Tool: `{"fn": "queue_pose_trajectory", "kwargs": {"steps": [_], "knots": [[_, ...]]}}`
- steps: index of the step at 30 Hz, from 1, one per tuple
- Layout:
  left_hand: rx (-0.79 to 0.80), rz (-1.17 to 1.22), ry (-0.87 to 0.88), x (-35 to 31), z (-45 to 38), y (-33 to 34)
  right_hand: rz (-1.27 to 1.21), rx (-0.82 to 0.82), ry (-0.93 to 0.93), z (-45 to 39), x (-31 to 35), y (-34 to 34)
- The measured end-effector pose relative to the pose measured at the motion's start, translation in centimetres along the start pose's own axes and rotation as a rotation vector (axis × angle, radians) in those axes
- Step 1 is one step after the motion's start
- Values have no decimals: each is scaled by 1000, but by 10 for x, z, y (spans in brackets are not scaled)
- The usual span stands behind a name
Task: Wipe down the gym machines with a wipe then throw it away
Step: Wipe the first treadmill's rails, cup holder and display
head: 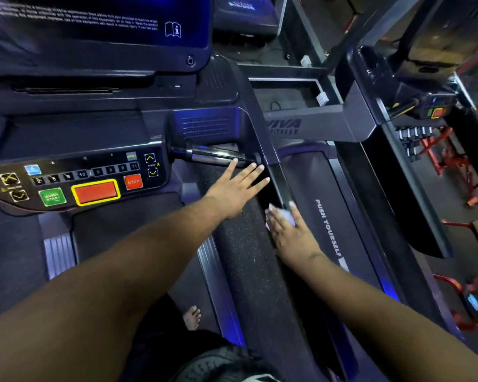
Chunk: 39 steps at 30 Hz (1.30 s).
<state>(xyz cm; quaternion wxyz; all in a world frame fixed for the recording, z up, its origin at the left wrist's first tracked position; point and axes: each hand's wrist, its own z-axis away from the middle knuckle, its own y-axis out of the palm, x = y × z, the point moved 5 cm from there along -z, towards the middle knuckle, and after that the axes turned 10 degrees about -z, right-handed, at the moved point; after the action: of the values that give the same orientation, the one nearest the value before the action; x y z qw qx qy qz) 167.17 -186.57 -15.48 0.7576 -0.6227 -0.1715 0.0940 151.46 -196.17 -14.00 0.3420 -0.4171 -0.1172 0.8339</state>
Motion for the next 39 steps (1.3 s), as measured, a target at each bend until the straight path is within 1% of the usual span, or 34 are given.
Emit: {"fn": "queue_pose_trajectory", "kwargs": {"steps": [2, 4, 6, 8, 9, 11, 13, 16, 18, 20, 22, 23, 25, 27, 29, 32, 34, 36, 39], "knots": [[-12, -40, -28, 6, -2, -3, -42, -18, 69, -18, -17, -14], [-8, -65, -63, 15, -4, -7, -44, 12, 85, -28, -17, -17], [-6, -88, -85, 25, -4, -9, 19, 75, 32, -29, -3, -11], [0, -102, -71, 32, -3, -8, 99, 157, -63, -28, 9, -3], [3, -112, -58, 34, -3, -8, 118, 171, -97, -31, 9, -4], [13, -146, -31, 34, -4, -8, 114, 124, -89, -46, -2, -15], [12, -151, -26, 32, -9, -7, 81, 63, -2, -64, -22, -30], [7, -137, -21, 35, -19, -7, 58, 52, 64, -80, -37, -43], [6, -134, -22, 39, -24, -4, 77, 81, 30, -78, -28, -42], [-3, -126, -21, 41, -26, -3, 108, 123, -46, -72, -17, -35], [4, -146, 5, 39, -26, -3, 90, 112, -64, -69, -17, -34], [4, -152, 14, 38, -25, -3, 48, 69, -37, -69, -24, -37], [-10, -158, 18, 37, -23, -6, -80, -7, 74, -67, -43, -42], [-19, -145, 18, 38, -22, -9, -191, -54, 169, -57, -56, -45], [-25, -107, 32, 36, -20, -13, -231, -27, 136, -42, -43, -37], [-16, -63, 82, 31, -17, -15, -159, 105, -59, -13, -2, -11], [-22, -57, 111, 22, -13, -15, -153, 93, -88, -2, 3, -4], [-10, -66, 129, 10, -9, -14, -178, 29, -28, 0, -9, -9], [-17, -70, 102, 0, -7, -17, -240, -39, 113, 5, -25, -15]]}}
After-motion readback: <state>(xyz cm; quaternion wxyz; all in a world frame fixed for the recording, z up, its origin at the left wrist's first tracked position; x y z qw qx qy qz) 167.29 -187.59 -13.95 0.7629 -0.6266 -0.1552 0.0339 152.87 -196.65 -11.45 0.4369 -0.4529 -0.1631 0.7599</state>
